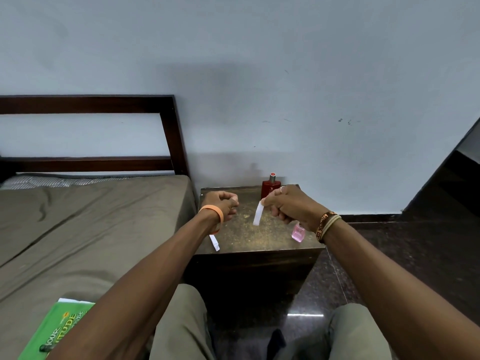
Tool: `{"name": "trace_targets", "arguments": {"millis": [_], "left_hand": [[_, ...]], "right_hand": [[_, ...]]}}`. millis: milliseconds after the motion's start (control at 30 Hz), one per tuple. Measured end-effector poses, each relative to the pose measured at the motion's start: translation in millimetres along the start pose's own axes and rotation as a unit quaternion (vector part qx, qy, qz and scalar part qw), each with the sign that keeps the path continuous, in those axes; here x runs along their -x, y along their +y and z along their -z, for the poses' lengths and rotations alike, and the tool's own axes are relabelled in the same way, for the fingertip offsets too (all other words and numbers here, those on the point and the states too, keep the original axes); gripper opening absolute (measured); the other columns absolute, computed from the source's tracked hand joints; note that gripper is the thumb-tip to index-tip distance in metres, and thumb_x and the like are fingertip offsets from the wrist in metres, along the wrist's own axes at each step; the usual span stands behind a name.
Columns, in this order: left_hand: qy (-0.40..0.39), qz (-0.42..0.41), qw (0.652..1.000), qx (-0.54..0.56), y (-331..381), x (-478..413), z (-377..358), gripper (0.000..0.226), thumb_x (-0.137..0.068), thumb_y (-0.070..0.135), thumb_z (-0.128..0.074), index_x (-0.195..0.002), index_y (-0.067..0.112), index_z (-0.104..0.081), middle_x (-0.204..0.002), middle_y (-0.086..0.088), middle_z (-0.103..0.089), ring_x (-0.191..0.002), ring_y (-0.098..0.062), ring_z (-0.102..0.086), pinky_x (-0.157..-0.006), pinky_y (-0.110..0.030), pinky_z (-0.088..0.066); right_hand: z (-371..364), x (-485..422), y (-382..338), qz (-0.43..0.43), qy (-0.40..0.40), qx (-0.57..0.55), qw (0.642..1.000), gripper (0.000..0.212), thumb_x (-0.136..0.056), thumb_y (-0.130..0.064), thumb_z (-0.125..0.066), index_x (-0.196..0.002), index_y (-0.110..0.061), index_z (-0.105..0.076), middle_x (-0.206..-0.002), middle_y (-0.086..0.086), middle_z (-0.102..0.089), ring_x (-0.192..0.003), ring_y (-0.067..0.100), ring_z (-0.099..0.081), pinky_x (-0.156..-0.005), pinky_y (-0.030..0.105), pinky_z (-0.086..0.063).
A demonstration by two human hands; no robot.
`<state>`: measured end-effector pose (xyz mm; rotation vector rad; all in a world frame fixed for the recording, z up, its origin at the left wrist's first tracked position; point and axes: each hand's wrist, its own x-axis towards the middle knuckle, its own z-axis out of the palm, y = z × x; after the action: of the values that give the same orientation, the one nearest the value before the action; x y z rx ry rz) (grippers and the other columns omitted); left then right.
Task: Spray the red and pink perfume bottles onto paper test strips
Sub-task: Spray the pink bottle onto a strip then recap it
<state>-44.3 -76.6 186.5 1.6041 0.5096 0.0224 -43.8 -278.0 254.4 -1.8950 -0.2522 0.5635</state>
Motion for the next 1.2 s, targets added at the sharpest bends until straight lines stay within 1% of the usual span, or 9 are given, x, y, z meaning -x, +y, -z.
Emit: {"name": "trace_targets", "arguments": {"millis": [100,267,433,600,733,900,967,1033,1200], "left_hand": [[-0.008,0.001,1.0,-0.003,1.7,1.1,-1.1,0.006,-0.091,0.015,-0.061,-0.085,0.015,-0.064,-0.08,-0.005,-0.068,-0.061,-0.013,-0.059,-0.055,-0.024,-0.051],[0.003,0.003,1.0,-0.001,3.0,0.9,-2.6,0.01,-0.089,0.01,-0.063,-0.08,0.016,-0.063,-0.075,-0.006,-0.067,-0.058,-0.013,-0.059,-0.05,-0.022,-0.051],[-0.012,0.0,1.0,-0.002,1.9,2.9,-4.0,0.003,-0.091,0.015,-0.061,-0.091,0.013,-0.063,-0.079,-0.004,-0.068,-0.061,-0.012,-0.059,-0.055,-0.023,-0.05],[0.0,0.001,1.0,0.01,2.1,3.5,-2.3,0.008,-0.09,0.009,-0.061,-0.083,0.012,-0.061,-0.078,-0.008,-0.065,-0.056,-0.013,-0.056,-0.043,-0.018,-0.048],[-0.005,0.0,1.0,0.012,2.1,6.0,0.0,0.011,-0.091,0.014,-0.061,-0.081,0.016,-0.062,-0.076,-0.004,-0.066,-0.058,-0.011,-0.058,-0.045,-0.019,-0.048],[0.006,0.006,1.0,0.011,-0.7,4.9,2.2,0.013,-0.089,0.011,-0.063,-0.077,0.016,-0.063,-0.071,-0.005,-0.066,-0.054,-0.012,-0.059,-0.043,-0.019,-0.049],[0.001,0.008,1.0,0.009,-1.0,5.2,1.8,0.01,-0.09,0.013,-0.062,-0.08,0.016,-0.063,-0.074,-0.004,-0.067,-0.058,-0.012,-0.059,-0.046,-0.02,-0.049],[-0.003,0.006,1.0,0.011,-0.3,4.9,1.7,0.009,-0.091,0.015,-0.061,-0.082,0.017,-0.063,-0.076,-0.003,-0.067,-0.059,-0.011,-0.059,-0.048,-0.019,-0.049],[0.005,0.004,1.0,0.008,1.6,3.4,3.2,0.01,-0.091,0.014,-0.062,-0.081,0.016,-0.063,-0.071,-0.002,-0.066,-0.056,-0.01,-0.058,-0.047,-0.018,-0.05]], "right_hand": [[0.8,0.6,-4.1,0.009,-0.008,0.015,1.0,0.022,-0.089,-0.018,-0.066,-0.068,-0.015,-0.069,-0.057,0.001,-0.055,-0.044,0.009,-0.042,-0.045,0.021,-0.034],[2.7,4.6,-22.2,0.011,-0.169,-0.22,0.961,0.03,-0.085,-0.026,-0.071,-0.065,-0.015,-0.052,-0.058,0.001,-0.054,-0.045,0.011,-0.043,-0.045,0.023,-0.036],[-5.2,6.3,-20.9,0.036,0.022,0.091,0.995,0.027,-0.089,-0.017,-0.065,-0.063,-0.012,-0.065,-0.056,0.002,-0.056,-0.048,0.013,-0.043,-0.045,0.023,-0.032],[-0.2,3.6,-28.1,0.037,-0.11,-0.192,0.975,0.025,-0.087,-0.023,-0.07,-0.065,-0.015,-0.062,-0.057,0.002,-0.054,-0.046,0.012,-0.044,-0.045,0.023,-0.038],[-6.6,2.5,-18.5,0.022,0.013,0.104,0.994,0.016,-0.09,-0.018,-0.065,-0.076,-0.01,-0.068,-0.062,0.004,-0.058,-0.05,0.013,-0.046,-0.046,0.024,-0.036],[-3.1,1.7,-20.7,0.009,-0.108,-0.16,0.981,0.028,-0.087,-0.023,-0.07,-0.062,-0.014,-0.063,-0.058,0.002,-0.054,-0.045,0.012,-0.044,-0.044,0.023,-0.038],[-3.9,0.3,-20.4,0.011,-0.034,0.041,0.998,0.024,-0.089,-0.02,-0.065,-0.068,-0.01,-0.067,-0.064,0.005,-0.059,-0.05,0.014,-0.048,-0.047,0.025,-0.039],[-6.2,2.1,-17.4,0.031,0.047,0.218,0.974,0.02,-0.09,-0.018,-0.062,-0.076,-0.007,-0.07,-0.068,0.002,-0.064,-0.055,0.014,-0.051,-0.05,0.026,-0.04],[-2.1,2.6,-26.1,0.047,-0.061,-0.08,0.994,0.015,-0.089,-0.02,-0.069,-0.078,-0.011,-0.071,-0.056,0.002,-0.053,-0.045,0.011,-0.042,-0.043,0.023,-0.035]]}}
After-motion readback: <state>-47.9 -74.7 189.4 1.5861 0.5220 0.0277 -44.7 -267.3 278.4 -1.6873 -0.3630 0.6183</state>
